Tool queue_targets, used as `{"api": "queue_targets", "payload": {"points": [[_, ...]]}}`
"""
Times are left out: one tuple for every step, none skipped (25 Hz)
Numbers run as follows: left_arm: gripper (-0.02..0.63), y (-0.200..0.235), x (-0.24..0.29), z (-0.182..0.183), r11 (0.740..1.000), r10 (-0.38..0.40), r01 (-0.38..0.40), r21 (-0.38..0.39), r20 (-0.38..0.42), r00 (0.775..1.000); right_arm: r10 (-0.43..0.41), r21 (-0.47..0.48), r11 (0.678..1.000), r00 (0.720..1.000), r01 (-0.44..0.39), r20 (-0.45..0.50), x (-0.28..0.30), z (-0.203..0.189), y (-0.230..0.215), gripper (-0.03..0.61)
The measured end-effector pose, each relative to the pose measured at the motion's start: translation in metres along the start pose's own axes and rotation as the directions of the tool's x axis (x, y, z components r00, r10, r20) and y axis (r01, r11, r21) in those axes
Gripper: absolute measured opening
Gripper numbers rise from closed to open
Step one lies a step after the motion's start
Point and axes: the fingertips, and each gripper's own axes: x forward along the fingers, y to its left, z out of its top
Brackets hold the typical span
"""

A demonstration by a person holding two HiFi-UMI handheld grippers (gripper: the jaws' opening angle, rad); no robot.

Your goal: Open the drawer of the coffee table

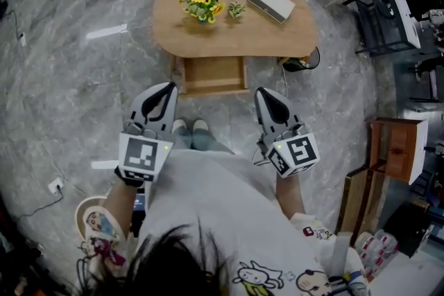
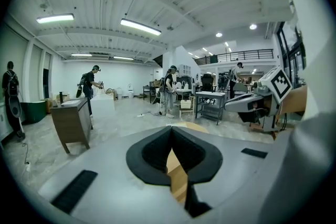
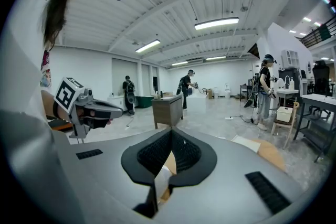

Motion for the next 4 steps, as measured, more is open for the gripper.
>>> {"api": "queue_targets", "payload": {"points": [[0.005, -0.0001, 0.0009, 0.0004, 1.0, -0.002, 0.002, 0.006, -0.001, 1.0, -0.005, 0.001, 1.0, 1.0, 0.005, 0.0, -0.0017, -0.0007, -0.001, -0.002], [0.005, -0.0003, 0.0021, 0.0011, 1.0, -0.005, 0.005, 0.015, 0.0, 1.0, -0.01, 0.002, 1.0, 1.0, 0.01, 0.0, -0.0036, -0.0015, -0.0026, -0.002], [0.005, -0.0005, 0.0036, 0.0022, 1.0, -0.008, 0.008, 0.027, 0.001, 1.0, -0.016, 0.004, 1.0, 1.0, 0.016, 0.0, -0.0055, -0.0022, -0.0044, -0.002], [0.005, -0.0008, 0.0052, 0.0033, 0.999, -0.012, 0.012, 0.04, 0.003, 1.0, -0.022, 0.006, 1.0, 1.0, 0.022, 0.001, -0.0074, -0.0029, -0.0063, -0.002]]}}
